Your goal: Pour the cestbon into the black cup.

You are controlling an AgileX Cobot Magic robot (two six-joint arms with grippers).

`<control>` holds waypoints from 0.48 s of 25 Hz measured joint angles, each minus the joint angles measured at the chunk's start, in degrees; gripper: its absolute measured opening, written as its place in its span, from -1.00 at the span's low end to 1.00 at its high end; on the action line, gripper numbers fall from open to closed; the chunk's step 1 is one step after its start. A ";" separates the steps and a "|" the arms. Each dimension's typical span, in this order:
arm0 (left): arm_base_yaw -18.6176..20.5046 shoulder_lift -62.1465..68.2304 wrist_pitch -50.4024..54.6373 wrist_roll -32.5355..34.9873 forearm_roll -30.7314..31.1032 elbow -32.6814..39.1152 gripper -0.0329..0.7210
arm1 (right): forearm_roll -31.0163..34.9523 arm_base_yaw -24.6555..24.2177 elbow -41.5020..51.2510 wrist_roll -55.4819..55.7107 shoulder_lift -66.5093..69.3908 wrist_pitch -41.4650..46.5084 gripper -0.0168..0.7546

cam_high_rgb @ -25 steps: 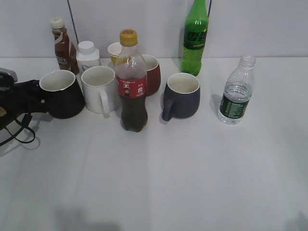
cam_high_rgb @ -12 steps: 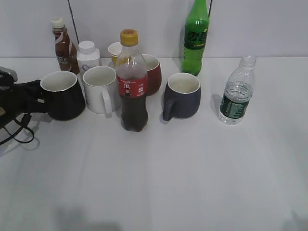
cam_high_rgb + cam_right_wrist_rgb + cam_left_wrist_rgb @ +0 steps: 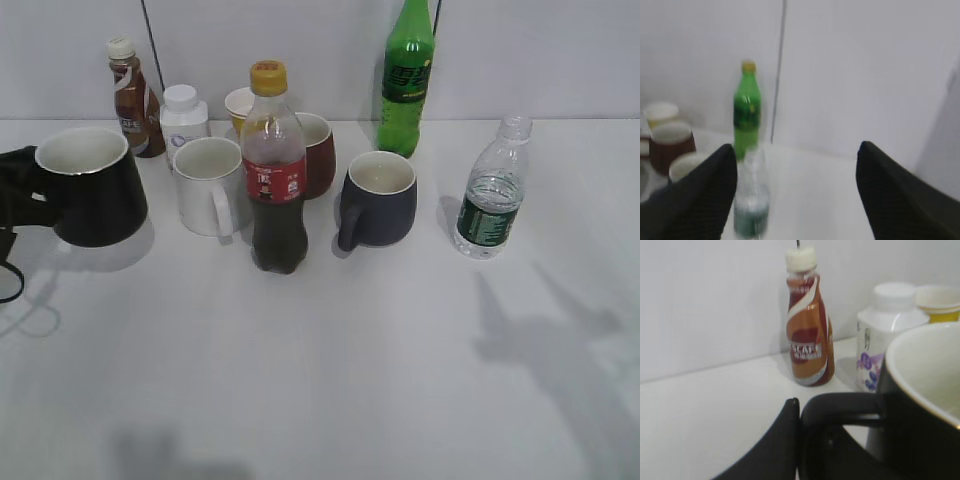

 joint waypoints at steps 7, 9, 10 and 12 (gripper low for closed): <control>0.00 -6.89 0.06 0.00 -0.04 4.22 -0.78 | 0.50 -0.07 5.95 2.98 35.77 -35.80 0.52; 0.00 -7.86 0.00 0.00 -0.02 4.40 -0.79 | 0.56 -0.07 6.00 3.10 44.87 -44.53 0.53; 0.00 -8.34 0.00 0.00 -0.02 4.52 -0.78 | 0.56 -0.07 6.01 3.12 49.59 -48.89 0.53; -0.07 -9.17 0.06 -0.14 0.11 4.63 -0.78 | 0.56 -0.07 6.13 3.17 57.32 -55.38 0.56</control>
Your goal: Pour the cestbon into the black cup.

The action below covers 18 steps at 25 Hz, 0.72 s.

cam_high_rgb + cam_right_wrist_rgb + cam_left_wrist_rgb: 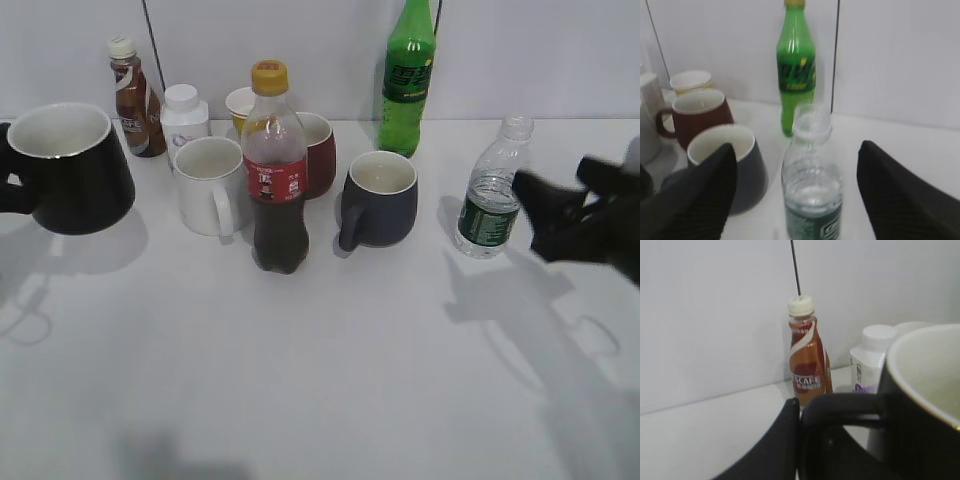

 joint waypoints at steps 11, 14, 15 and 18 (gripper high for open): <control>0.00 -4.21 -0.07 -0.71 3.29 0.07 -0.79 | 1.79 0.00 -2.75 0.43 19.11 -3.68 0.67; 0.00 -5.06 -0.01 -2.34 5.03 0.09 -0.79 | 1.98 0.00 -6.26 0.43 21.17 -4.15 0.69; 0.00 -5.35 -0.06 -2.62 5.21 0.09 -0.79 | 1.98 0.00 -7.48 0.43 22.13 -4.25 0.69; 0.00 -6.35 0.71 -2.87 5.34 0.09 -0.79 | 1.98 0.00 -12.70 0.49 25.26 -4.31 0.70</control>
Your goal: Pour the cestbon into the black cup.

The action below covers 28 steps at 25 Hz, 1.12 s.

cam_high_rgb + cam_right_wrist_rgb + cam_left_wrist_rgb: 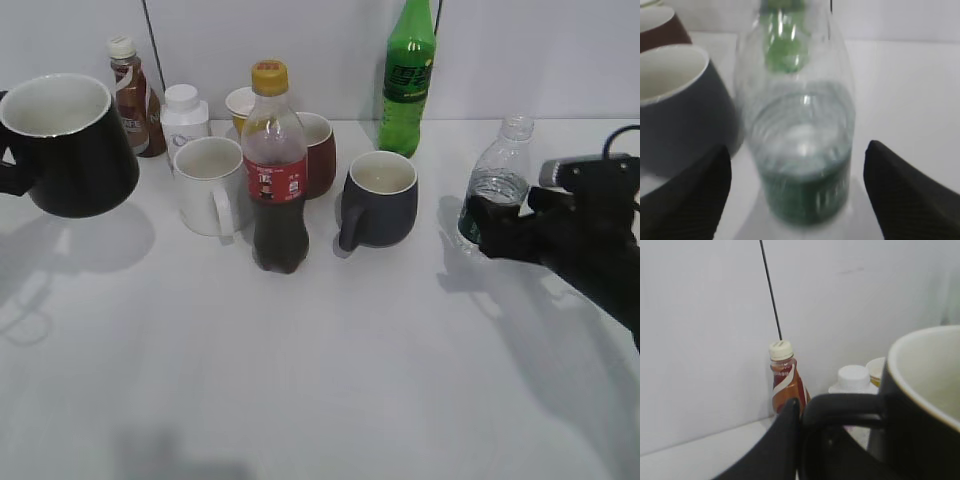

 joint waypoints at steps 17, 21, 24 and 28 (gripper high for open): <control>-9.56 -16.02 26.12 -5.17 0.19 3.67 -0.79 | -6.79 0.23 -3.63 -0.31 -3.41 9.09 0.30; -16.09 -16.44 28.35 -4.20 -0.55 4.69 -0.79 | -6.91 3.98 -2.32 -4.89 -12.93 21.94 0.30; -21.76 -16.33 31.08 -2.84 -1.56 4.69 -0.79 | -6.77 9.18 -2.13 -10.50 -18.34 29.08 0.30; -27.16 -14.08 32.22 -2.15 -4.51 4.69 -0.79 | -0.98 16.57 -2.19 -22.24 -22.90 34.72 0.30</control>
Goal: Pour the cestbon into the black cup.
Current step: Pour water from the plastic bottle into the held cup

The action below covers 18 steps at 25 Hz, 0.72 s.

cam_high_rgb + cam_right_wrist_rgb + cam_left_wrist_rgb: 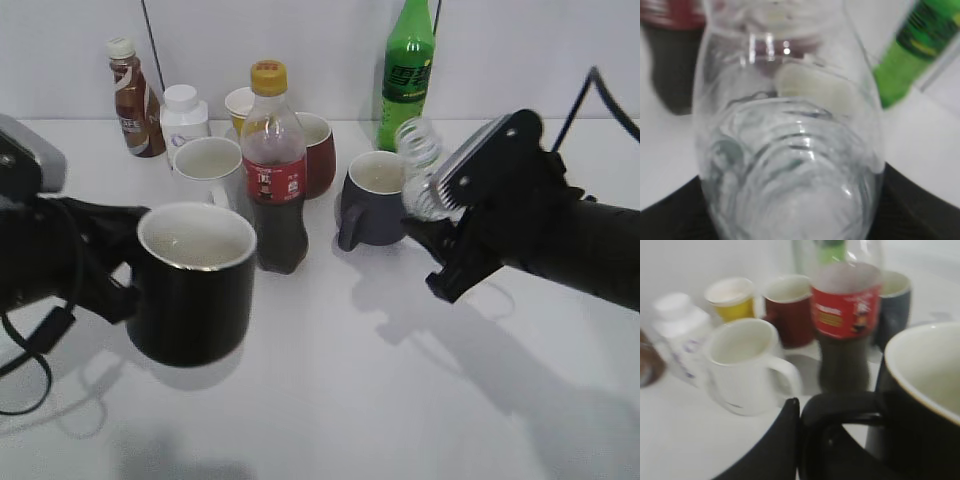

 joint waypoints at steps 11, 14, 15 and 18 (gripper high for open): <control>-10.04 9.13 0.64 0.08 -1.93 -4.43 -0.79 | 29.61 13.04 -5.06 -46.26 -1.68 7.09 0.30; -11.11 10.62 -0.98 0.08 -2.68 -4.81 -0.79 | 33.08 14.41 -6.26 -55.66 -1.68 6.12 0.30; -11.23 10.92 -1.64 0.08 -3.00 -4.81 -0.79 | 33.67 14.74 -6.27 -58.46 -1.68 5.43 0.30; -11.44 11.68 -4.97 0.08 -3.74 -4.81 -0.79 | 34.38 14.99 -6.31 -64.62 -1.75 4.58 0.30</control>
